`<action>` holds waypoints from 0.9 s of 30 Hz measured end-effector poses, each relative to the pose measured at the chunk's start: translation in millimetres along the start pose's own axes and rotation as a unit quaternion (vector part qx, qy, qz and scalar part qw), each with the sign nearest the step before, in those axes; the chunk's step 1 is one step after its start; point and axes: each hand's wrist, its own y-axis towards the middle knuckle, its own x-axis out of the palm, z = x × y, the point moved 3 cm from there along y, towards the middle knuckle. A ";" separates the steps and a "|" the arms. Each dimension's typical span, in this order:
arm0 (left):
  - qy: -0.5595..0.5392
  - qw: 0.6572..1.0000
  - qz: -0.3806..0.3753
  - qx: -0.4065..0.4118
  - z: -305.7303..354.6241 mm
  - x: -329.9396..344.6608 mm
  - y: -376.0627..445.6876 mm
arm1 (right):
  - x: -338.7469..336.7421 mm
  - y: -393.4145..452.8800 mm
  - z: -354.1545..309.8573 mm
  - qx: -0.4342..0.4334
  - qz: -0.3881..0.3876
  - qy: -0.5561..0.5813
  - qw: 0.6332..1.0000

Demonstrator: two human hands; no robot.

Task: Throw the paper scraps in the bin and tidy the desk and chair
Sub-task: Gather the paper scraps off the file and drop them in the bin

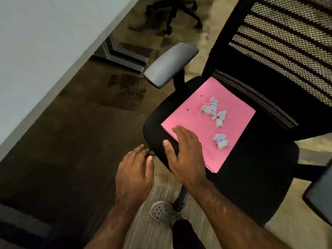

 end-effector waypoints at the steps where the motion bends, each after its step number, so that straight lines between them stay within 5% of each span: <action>1: 0.003 1.000 -0.010 0.014 8.4 10.1 7.9 | -8.2 4.0 17.3 0.027 0.021 -0.024 0.999; 8: 0.065 0.989 -0.070 0.114 51.6 75.1 62.4 | -29.5 17.2 125.7 0.182 0.035 -0.127 0.974; 18: 0.179 0.917 -0.192 0.301 105.6 156.7 172.5 | -14.4 60.6 188.8 0.144 -0.015 -0.153 0.978; 27: 0.207 0.845 -0.309 0.386 143.7 206.7 246.4 | -10.6 94.5 219.8 0.110 -0.059 -0.169 0.978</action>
